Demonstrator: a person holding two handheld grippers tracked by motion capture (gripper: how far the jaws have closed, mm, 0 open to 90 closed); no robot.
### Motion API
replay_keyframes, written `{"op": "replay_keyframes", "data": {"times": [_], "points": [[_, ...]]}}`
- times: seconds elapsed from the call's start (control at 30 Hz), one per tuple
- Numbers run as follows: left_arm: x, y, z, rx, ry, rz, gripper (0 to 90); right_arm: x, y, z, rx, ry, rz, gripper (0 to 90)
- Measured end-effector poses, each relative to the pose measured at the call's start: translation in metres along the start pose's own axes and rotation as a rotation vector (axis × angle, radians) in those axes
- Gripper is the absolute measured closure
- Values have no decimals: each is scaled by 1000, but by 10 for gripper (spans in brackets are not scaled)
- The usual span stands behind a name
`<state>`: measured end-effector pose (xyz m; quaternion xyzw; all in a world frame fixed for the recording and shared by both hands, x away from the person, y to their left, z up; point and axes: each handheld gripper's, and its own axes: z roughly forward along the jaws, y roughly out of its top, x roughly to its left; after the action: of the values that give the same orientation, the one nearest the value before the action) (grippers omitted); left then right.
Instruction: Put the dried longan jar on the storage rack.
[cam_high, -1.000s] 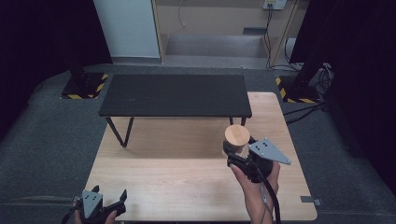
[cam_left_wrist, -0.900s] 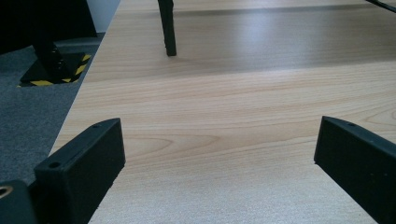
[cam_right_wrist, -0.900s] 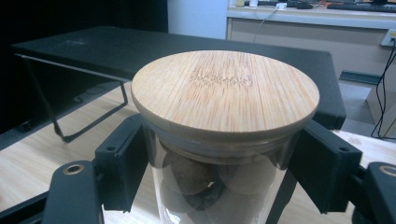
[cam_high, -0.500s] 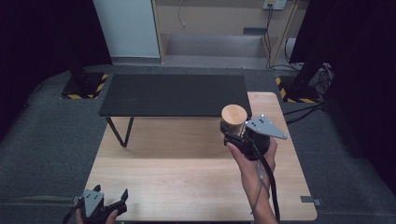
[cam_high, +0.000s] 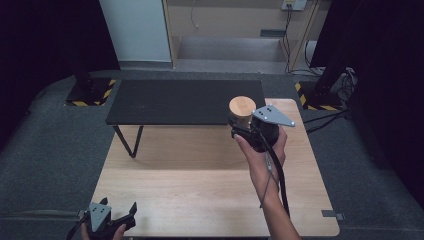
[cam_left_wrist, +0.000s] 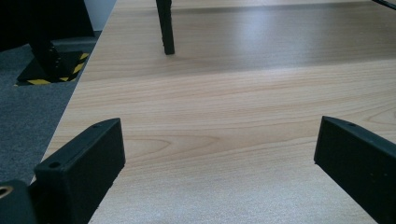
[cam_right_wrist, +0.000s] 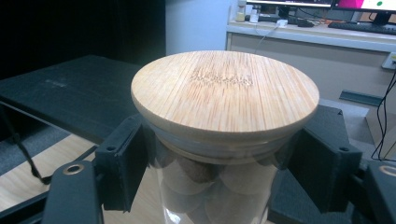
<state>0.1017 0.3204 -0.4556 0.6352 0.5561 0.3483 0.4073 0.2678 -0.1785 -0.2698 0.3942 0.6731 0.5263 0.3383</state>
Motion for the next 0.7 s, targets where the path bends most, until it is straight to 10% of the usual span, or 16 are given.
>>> {"op": "replay_keyframes", "data": {"times": [0.7], "points": [[1, -1, -1, 2, 4, -3, 7, -12, 8, 42, 29, -31, 18, 261]]}}
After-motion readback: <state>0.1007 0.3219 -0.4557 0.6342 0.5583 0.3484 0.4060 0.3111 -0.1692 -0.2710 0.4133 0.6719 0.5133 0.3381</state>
